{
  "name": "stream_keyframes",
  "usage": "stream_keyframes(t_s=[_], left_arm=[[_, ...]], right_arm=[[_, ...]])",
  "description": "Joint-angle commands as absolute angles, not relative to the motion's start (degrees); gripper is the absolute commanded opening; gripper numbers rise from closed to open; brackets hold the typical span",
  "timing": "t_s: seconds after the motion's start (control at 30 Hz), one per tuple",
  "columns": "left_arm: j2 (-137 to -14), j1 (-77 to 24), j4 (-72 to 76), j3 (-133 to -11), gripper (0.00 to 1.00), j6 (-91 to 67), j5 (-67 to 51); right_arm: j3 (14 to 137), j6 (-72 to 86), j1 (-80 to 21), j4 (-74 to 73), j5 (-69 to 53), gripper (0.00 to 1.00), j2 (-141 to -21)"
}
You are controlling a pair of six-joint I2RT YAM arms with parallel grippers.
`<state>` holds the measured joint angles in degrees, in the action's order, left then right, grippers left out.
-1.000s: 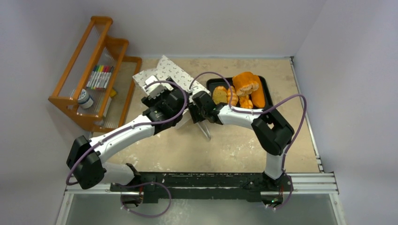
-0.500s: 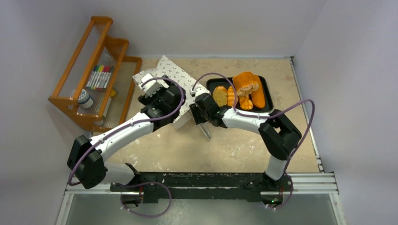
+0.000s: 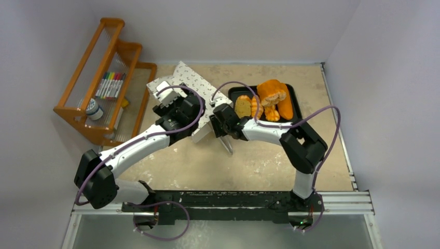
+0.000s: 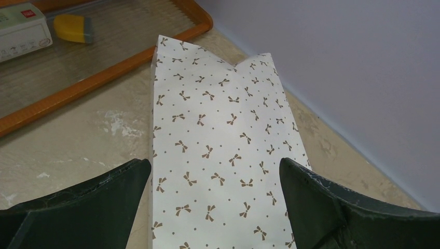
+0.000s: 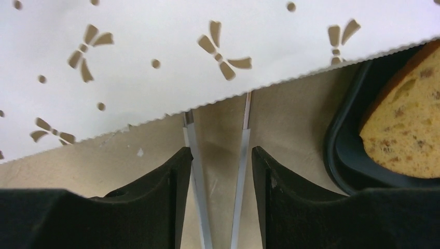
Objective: Take the fake bread out of the paper bag
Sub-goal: Pick up the clamp from the paper bag.
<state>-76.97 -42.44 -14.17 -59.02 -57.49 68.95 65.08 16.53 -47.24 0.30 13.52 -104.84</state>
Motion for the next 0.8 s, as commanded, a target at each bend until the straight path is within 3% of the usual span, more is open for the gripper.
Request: stream_keyframes(t_s=[0.0, 0.4, 0.77], left_arm=[[-76.6, -42.2, -12.1, -60.0, 1.0, -57.2, 68.9], [-76.6, -42.2, -11.2, -58.5, 1.0, -57.5, 68.4], [-76.5, -42.2, -10.5, -58.3, 1.0, -57.7, 67.8]], right_arm=[[68.0, 16.9, -47.5, 0.5, 16.2, 0.48, -107.4], [66.9, 17.7, -47.3, 1.6, 18.0, 0.46, -107.3], [63.6, 18.7, -47.3, 4.2, 16.0, 0.45, -99.8]])
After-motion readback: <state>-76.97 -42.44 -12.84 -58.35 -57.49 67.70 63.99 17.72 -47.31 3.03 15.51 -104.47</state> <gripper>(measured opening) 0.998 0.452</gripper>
